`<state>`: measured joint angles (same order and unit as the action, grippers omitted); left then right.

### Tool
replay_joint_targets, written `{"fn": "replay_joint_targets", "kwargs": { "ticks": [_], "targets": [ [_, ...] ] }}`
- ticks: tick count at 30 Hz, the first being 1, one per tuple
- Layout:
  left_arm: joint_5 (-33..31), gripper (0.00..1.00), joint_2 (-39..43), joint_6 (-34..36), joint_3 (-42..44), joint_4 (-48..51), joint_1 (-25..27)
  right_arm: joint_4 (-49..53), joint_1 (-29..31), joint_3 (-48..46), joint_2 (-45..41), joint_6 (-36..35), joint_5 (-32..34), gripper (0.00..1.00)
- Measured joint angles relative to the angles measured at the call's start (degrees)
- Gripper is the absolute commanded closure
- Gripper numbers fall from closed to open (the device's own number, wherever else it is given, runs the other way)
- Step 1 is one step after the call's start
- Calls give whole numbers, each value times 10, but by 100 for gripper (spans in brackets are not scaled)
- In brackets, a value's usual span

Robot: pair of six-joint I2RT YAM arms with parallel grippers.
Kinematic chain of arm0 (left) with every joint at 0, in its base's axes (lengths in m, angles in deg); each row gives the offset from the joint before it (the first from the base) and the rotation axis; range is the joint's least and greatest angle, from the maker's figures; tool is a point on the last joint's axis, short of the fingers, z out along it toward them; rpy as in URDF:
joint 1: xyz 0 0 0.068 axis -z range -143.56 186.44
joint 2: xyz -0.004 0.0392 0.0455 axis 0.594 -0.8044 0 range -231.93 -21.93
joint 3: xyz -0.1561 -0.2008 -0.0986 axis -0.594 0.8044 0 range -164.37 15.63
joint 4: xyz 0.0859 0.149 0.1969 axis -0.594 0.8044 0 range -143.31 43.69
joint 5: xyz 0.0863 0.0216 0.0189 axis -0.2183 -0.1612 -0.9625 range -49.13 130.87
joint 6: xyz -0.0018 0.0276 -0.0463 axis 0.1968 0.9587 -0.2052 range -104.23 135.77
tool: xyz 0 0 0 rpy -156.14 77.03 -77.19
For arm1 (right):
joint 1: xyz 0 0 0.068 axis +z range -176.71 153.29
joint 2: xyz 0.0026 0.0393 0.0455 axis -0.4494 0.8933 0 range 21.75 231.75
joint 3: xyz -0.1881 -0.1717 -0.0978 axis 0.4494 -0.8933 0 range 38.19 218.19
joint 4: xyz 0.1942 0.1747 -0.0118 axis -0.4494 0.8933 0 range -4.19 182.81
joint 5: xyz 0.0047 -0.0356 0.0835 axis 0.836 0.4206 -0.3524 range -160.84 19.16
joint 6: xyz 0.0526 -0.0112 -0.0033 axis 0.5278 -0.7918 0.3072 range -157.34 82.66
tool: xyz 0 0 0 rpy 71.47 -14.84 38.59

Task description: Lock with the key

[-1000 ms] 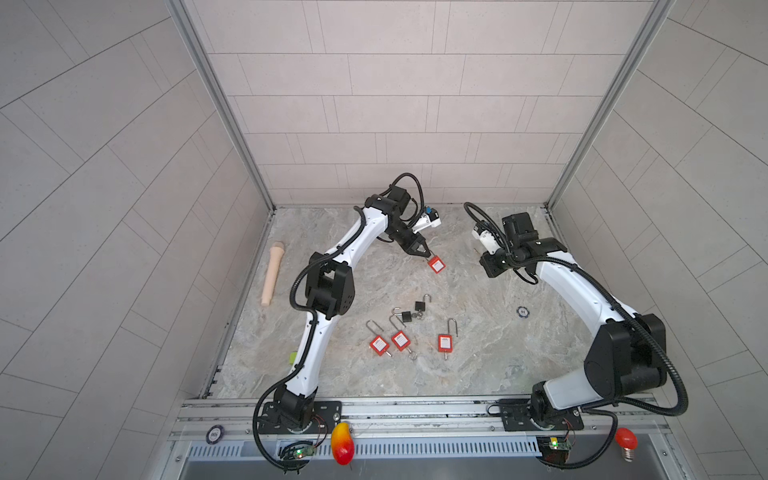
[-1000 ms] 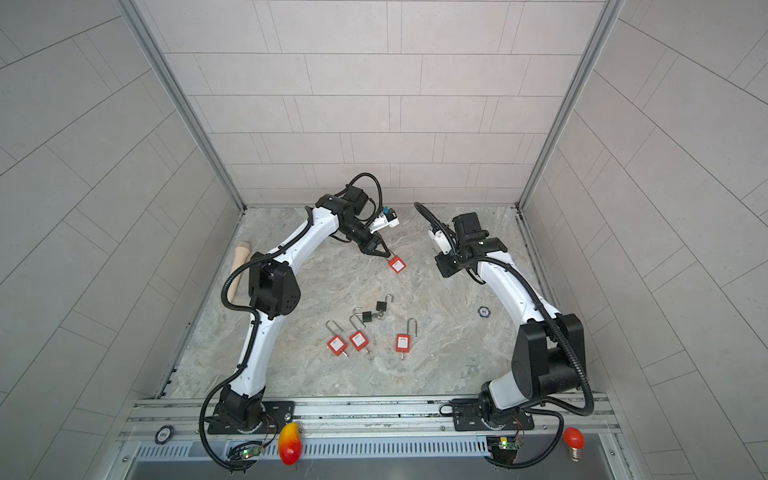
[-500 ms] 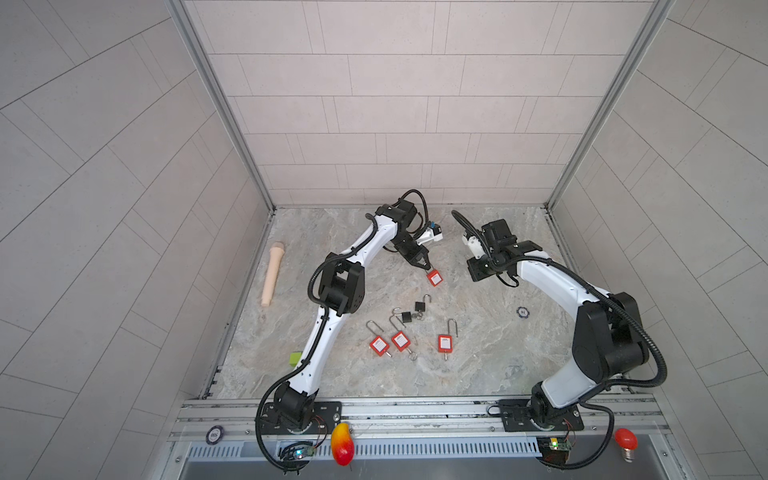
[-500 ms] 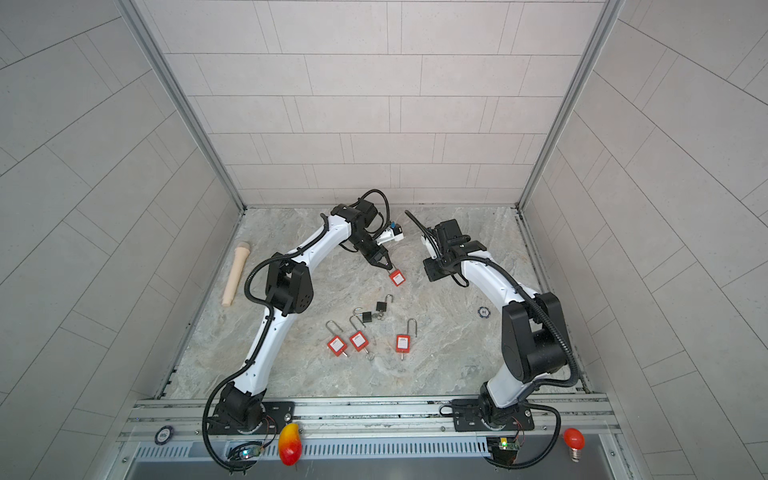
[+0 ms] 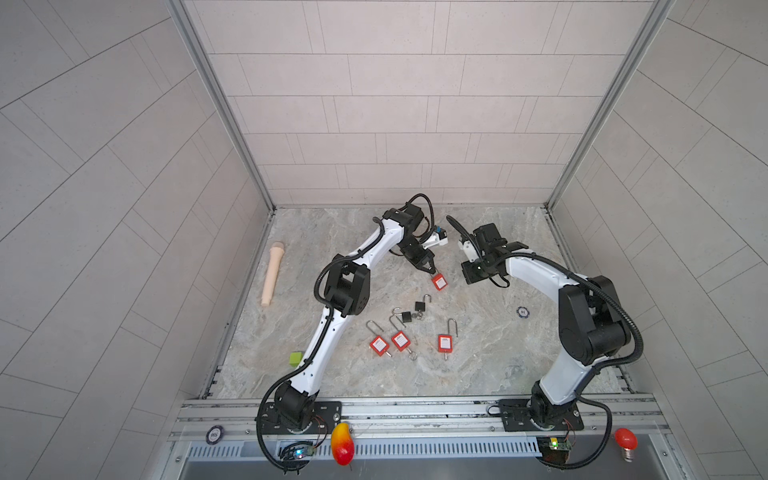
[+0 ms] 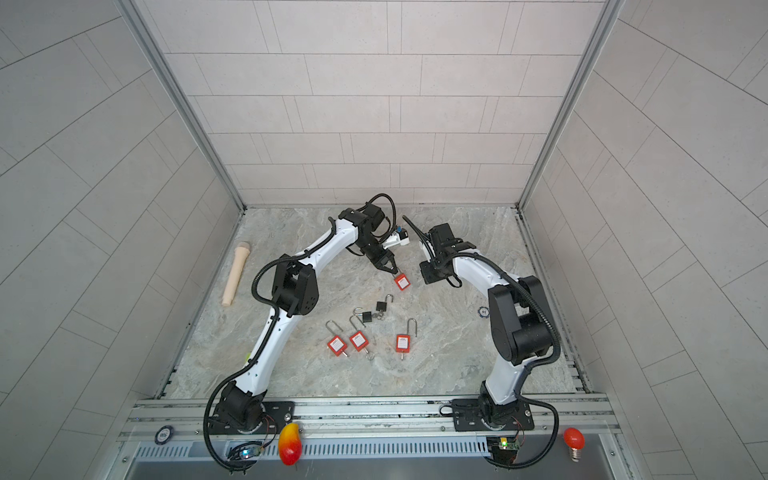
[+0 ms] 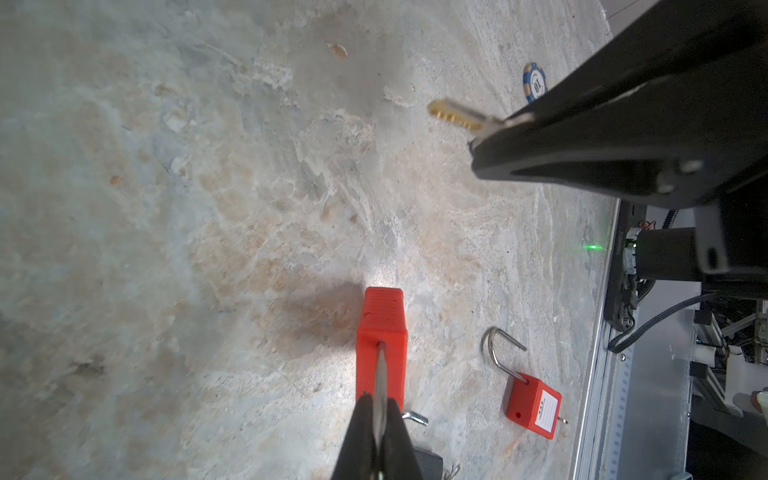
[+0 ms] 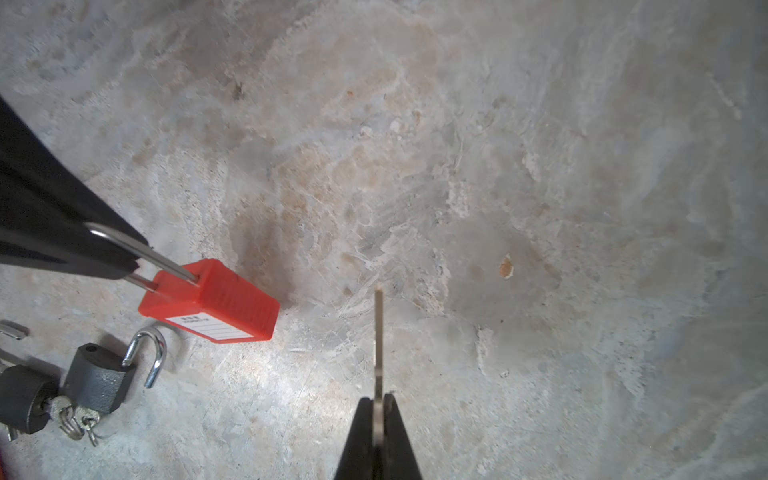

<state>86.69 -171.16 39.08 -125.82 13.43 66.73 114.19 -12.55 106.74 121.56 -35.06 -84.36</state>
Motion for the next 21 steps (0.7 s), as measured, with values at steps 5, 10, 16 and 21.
{"fn": "replay_joint_targets", "kwargs": {
  "ticks": [5,10,16,21],
  "targets": [
    [-19,82,-9,-13,0,-26,4,-3,1,1,9,10,0,100],
    [-45,75,-28,-24,0,-47,7,-13,1,0,9,21,-2,100],
    [-67,70,-30,-38,0,-78,12,-14,1,0,9,26,-2,100],
    [-74,67,-30,-61,3,-132,13,-15,1,0,9,29,-5,100]
  ]
}}
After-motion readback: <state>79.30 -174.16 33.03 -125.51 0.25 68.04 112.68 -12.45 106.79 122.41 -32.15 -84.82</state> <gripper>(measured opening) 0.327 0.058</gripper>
